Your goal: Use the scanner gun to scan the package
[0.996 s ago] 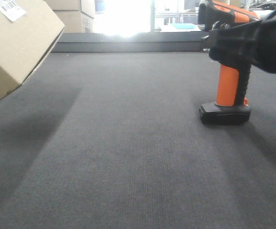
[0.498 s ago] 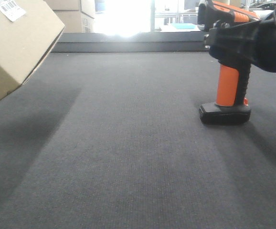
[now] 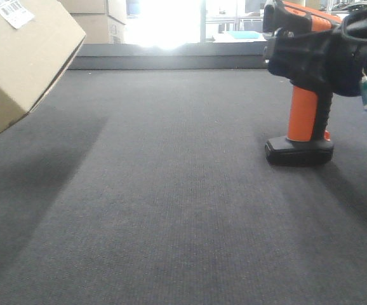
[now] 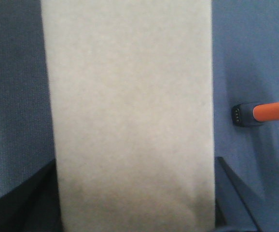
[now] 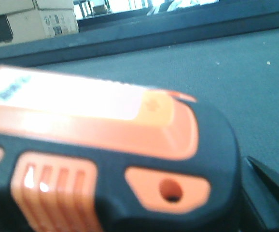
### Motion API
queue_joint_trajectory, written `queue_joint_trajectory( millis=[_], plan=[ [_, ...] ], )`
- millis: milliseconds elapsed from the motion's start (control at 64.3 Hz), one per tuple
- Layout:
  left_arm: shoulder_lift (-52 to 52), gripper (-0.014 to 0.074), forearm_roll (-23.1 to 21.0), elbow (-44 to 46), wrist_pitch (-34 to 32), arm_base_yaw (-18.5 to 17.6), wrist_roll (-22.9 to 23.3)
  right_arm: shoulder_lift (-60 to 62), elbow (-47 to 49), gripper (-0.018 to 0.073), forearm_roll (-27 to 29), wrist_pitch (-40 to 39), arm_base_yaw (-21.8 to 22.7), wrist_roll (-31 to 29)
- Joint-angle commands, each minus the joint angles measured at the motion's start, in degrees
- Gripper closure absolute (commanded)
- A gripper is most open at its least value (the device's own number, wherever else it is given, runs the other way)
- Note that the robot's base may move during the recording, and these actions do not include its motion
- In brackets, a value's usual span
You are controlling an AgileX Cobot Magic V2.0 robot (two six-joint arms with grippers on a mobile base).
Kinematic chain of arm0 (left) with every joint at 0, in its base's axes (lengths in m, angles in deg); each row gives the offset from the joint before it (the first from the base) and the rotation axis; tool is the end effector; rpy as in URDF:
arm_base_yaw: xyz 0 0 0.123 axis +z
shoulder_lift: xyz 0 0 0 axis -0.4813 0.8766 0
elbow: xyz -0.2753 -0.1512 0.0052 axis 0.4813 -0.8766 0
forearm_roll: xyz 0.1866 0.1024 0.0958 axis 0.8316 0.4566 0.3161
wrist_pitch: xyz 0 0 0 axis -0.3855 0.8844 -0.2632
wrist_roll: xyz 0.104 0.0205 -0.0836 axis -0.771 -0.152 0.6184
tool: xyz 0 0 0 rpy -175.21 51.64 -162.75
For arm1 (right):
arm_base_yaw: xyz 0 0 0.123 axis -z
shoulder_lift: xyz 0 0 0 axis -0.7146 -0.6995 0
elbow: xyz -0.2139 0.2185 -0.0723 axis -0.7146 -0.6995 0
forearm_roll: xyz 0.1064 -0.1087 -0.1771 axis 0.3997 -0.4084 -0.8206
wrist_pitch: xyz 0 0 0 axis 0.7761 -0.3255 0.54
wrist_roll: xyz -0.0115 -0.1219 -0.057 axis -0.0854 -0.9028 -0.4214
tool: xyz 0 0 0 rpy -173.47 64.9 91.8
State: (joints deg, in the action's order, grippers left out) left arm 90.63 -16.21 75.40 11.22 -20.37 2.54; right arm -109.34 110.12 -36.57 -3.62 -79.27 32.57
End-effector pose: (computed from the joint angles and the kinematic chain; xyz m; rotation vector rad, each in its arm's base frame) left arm 0.2975 -0.0248 0.3688 -0.0007 2.5788 -0.6421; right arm 0.2887 0.1213 0.2412 0.0734 1.7183 0.2567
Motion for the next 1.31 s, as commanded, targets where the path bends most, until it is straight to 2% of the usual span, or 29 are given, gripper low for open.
queue_joint_trajectory(
  millis=[0,78,156,296,420,545,654,825,1105,1291],
  plan=[
    [-0.6,0.0707,-0.7,0.1,-0.3,-0.1,0.3,-0.1,0.4,0.0025,0.3,-1.1,-0.1,0.1],
    [-0.6,0.0707,-0.7,0.1,-0.3,-0.1,0.3,-0.1,0.4,0.0106,0.5,-0.3,-0.1,0.1],
    [-0.6,0.0707,-0.7,0.1,-0.3,-0.1,0.3,-0.1,0.4,0.0247,0.5,0.5,-0.1,0.1],
    [-0.6,0.0707,-0.7,0.1,-0.3,-0.1,0.3,-0.1,0.4,0.0553,0.5,0.8,-0.1,0.1],
    [-0.6,0.0707,-0.7,0.1,-0.3,-0.1,0.3,0.4,0.4,0.0728,0.5,0.6,-0.1,0.1],
    [-0.6,0.0707,-0.7,0.1,-0.3,-0.1,0.3,2.5,0.4,0.0712,0.5,0.5,-0.1,-1.0],
    [-0.6,0.0707,-0.7,0.1,-0.3,-0.1,0.3,6.6,1.6,0.0712,-0.2,3.5,-0.1,-9.0],
    [-0.6,0.0707,-0.7,0.1,-0.3,-0.1,0.3,12.2,8.1,0.0712,-0.2,17.3,-0.1,-22.5],
    [-0.6,0.0707,-0.6,0.1,-0.3,-0.1,0.3,13.3,21.0,0.0712,-0.2,33.9,-0.1,-35.4],
    [-0.6,0.0707,-0.4,0.1,-0.3,-0.1,0.3,12.5,23.9,0.0712,-0.2,35.2,0.0,-44.6]
  ],
)
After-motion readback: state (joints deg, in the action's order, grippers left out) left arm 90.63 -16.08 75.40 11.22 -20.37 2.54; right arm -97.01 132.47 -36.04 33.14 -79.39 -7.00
